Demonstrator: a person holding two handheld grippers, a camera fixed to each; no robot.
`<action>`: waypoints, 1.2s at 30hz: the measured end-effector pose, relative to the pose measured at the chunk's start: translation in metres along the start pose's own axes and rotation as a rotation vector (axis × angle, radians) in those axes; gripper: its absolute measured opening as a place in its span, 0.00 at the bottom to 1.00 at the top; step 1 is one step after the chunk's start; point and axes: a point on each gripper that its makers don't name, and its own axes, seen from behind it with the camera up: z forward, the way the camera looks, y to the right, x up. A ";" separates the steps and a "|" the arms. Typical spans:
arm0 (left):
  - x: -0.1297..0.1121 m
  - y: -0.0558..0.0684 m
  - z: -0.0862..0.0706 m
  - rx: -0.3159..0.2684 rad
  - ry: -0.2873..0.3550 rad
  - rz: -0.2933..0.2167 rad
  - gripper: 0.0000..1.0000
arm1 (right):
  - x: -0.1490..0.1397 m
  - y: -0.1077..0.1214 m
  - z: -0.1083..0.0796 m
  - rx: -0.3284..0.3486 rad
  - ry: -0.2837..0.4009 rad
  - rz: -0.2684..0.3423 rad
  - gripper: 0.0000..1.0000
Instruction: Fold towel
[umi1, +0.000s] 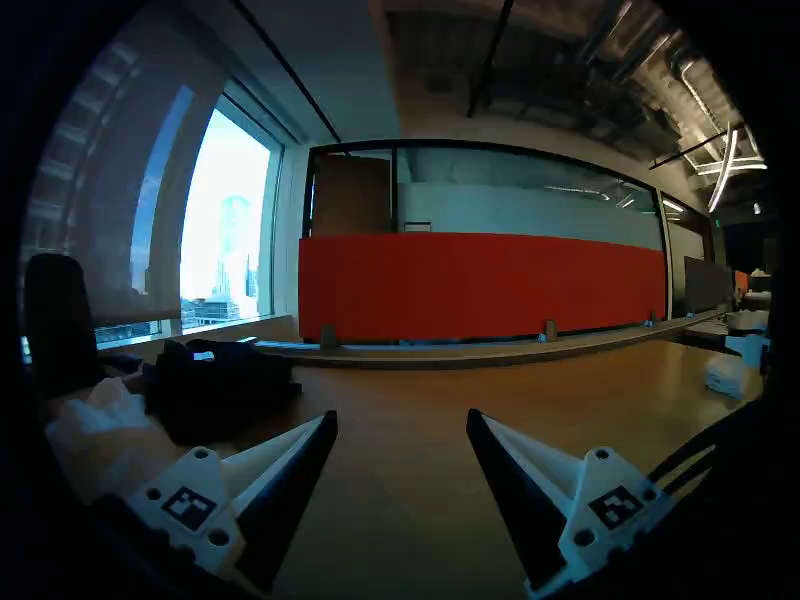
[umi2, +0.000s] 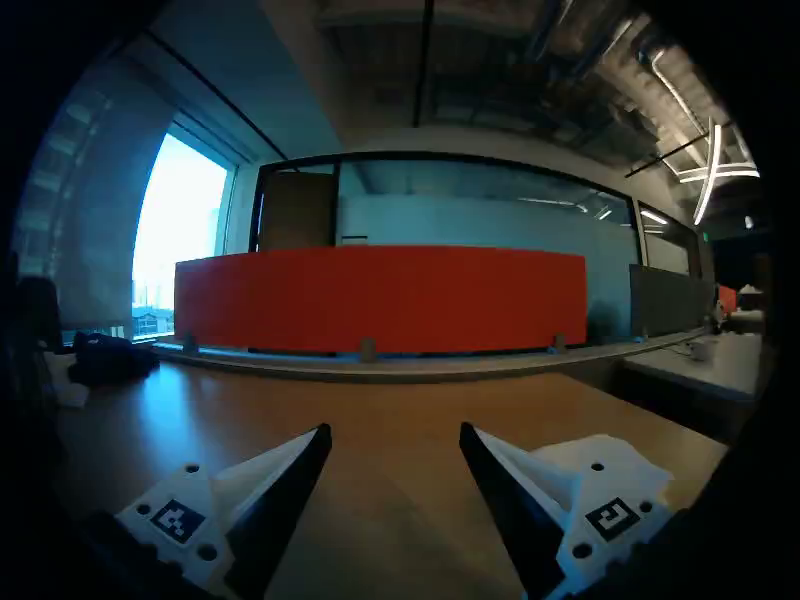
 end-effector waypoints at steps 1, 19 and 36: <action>0.000 0.000 0.000 0.000 0.000 0.000 0.96 | 0.000 0.000 0.000 0.000 0.000 0.000 0.99; 0.006 -0.001 -0.002 0.000 -0.002 0.000 0.96 | 0.000 0.000 0.000 0.000 0.000 0.000 1.00; 0.005 -0.001 -0.003 0.000 -0.003 -0.001 0.96 | 0.000 -0.001 0.000 0.000 0.000 0.000 0.99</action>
